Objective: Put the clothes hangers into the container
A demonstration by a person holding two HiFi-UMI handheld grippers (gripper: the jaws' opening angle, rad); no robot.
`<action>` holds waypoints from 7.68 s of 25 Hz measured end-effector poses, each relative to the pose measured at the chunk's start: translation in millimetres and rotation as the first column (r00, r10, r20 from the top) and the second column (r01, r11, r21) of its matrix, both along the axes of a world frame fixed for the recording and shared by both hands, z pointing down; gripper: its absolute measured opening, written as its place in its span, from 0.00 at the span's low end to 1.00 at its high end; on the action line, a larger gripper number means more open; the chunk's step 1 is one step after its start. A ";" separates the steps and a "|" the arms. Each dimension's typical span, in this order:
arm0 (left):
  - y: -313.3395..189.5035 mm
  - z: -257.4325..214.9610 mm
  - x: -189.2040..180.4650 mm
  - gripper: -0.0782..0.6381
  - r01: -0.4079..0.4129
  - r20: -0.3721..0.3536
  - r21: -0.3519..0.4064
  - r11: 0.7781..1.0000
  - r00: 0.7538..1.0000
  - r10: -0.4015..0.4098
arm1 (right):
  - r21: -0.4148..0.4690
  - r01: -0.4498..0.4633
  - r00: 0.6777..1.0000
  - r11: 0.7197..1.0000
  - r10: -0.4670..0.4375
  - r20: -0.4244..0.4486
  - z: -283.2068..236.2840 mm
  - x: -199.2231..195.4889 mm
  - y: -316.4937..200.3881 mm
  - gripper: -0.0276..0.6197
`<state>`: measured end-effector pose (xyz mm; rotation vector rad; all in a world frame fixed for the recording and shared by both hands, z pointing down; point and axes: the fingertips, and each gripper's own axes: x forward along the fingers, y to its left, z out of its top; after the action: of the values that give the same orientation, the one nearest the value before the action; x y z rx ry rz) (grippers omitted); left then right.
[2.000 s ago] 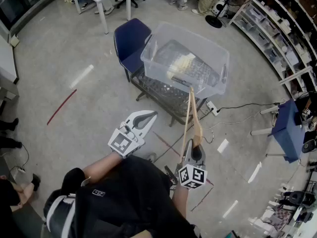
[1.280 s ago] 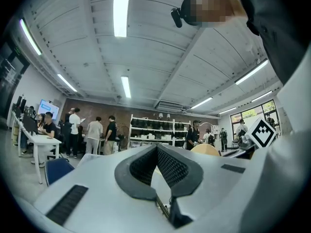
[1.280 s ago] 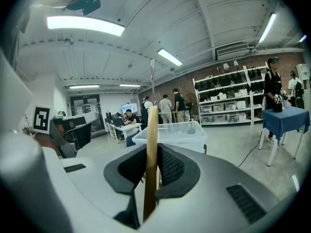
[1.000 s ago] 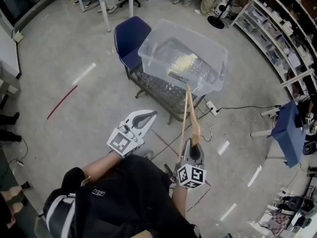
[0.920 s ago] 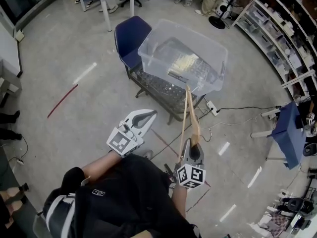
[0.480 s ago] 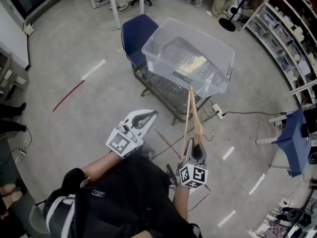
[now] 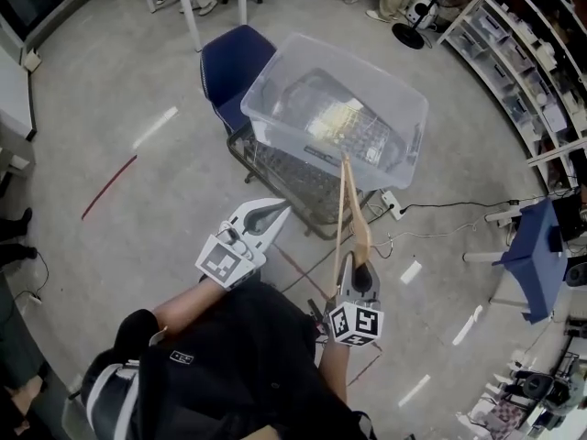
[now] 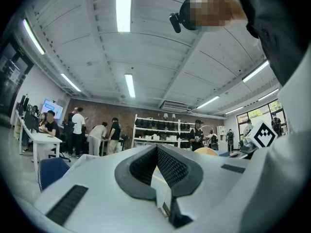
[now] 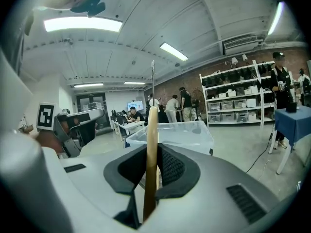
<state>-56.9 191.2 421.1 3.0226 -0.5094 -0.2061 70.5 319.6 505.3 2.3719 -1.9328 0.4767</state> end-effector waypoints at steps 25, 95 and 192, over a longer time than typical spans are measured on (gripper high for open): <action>-271.0 5.1 56.2 0.14 -0.081 -0.032 -0.067 0.994 0.996 0.079 | -0.055 0.037 0.995 0.998 -0.042 -0.086 -34.0 93.1 -291.7 0.15; -414.5 80.7 201.8 0.14 0.073 0.152 -0.173 0.982 0.987 -0.046 | -0.482 0.486 0.824 0.729 -0.198 0.531 419.6 236.8 -509.6 0.16; -224.3 -0.2 77.2 0.14 -0.161 -0.001 -0.088 0.983 0.987 0.162 | 0.032 -0.135 0.991 0.990 0.134 0.011 -43.3 73.5 -250.6 0.06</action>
<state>20.3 -33.1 420.9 2.9597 -0.2635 -0.1593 144.0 69.0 462.0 2.5364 -1.8056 0.4667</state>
